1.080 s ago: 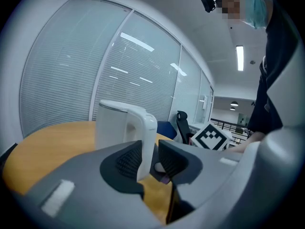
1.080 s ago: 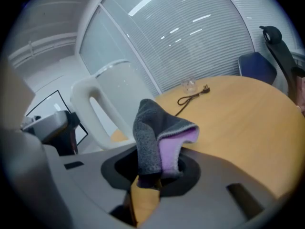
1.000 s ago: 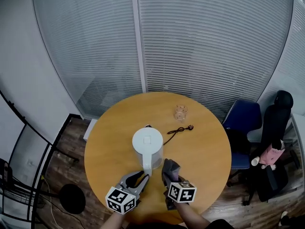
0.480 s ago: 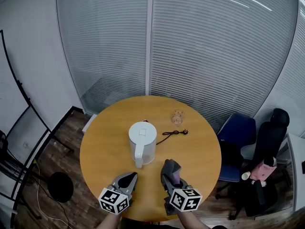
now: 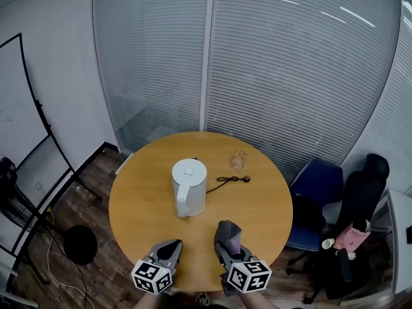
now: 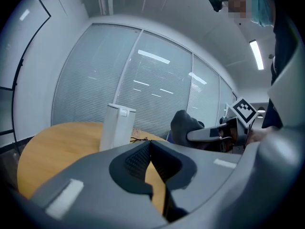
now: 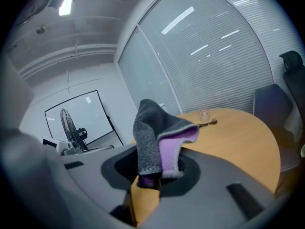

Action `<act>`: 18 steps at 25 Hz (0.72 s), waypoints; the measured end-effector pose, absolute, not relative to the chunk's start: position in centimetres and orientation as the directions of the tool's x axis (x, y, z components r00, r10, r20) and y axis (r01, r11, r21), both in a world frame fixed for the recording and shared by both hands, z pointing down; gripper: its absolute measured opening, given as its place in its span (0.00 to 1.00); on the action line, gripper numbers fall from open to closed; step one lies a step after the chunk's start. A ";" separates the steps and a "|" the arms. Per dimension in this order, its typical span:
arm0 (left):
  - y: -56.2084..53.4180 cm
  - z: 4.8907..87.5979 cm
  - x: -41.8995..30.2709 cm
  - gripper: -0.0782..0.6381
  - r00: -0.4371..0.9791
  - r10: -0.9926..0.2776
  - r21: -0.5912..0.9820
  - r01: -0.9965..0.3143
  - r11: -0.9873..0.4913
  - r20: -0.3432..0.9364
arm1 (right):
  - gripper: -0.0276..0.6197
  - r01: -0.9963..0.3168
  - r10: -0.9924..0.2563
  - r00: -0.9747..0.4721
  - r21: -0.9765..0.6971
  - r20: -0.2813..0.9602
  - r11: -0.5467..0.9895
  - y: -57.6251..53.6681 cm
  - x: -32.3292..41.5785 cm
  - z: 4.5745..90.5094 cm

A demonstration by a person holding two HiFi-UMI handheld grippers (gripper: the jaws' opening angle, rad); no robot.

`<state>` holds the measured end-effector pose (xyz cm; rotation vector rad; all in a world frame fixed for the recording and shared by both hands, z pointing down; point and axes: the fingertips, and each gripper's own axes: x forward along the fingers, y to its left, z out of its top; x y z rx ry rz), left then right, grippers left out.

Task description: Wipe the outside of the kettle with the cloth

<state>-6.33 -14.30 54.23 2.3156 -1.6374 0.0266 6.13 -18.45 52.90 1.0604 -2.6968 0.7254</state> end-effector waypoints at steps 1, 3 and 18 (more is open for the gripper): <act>-13.9 54.1 -6.1 0.12 0.352 -0.917 0.232 -0.923 -0.307 0.189 | 0.19 -0.674 -0.601 -0.738 -0.381 0.307 0.633 -18.0 6.2 52.7; -13.1 53.9 -5.8 0.12 0.359 -0.914 0.230 -0.921 -0.315 0.190 | 0.19 -0.674 -0.605 -0.737 -0.384 0.301 0.631 -17.1 6.4 52.5; -5.1 53.0 -8.9 0.12 0.419 -0.886 0.237 -0.898 -0.371 0.199 | 0.19 -0.751 -0.687 -0.655 -0.368 0.314 0.548 -9.5 5.1 51.7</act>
